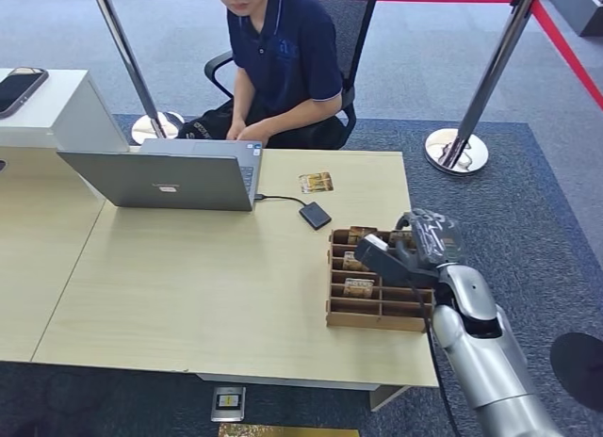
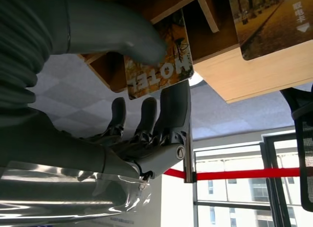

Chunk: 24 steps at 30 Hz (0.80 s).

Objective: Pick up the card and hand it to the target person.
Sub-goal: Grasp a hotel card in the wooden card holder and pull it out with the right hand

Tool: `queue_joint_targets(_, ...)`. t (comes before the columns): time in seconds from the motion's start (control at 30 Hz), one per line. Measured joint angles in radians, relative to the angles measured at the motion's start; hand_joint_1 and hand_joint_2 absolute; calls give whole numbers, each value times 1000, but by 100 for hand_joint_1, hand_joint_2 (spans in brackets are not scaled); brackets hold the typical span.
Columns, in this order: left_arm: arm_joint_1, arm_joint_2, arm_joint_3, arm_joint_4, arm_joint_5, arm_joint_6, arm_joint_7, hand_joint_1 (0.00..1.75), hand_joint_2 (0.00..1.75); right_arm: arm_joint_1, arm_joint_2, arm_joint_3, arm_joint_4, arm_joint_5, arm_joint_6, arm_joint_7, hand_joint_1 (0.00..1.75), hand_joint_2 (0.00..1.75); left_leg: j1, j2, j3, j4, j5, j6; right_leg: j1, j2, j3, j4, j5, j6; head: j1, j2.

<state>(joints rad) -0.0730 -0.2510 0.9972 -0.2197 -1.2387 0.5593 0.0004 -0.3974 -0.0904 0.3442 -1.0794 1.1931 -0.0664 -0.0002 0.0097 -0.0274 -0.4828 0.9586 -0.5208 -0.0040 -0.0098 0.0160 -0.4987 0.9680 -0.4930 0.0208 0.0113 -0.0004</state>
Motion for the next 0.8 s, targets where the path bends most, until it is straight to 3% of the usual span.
queue_joint_targets(0.23, 0, 0, 0, 0, -2, 0, 1, 0, 0, -3, 4, 0, 4, 1, 1, 1, 133, 175, 0, 0, 0, 0, 0, 0, 0, 0, 0, 0, 0, 0, 0, 0)
queue_joint_targets(0.8, 0, 1, 0, 0, -3, -2, 11, 0, 0, -5, 15, 7, 0, 8, 2, 1, 131, 175, 0, 0, 0, 0, 0, 0, 0, 0, 0, 0, 0, 0, 0, 0)
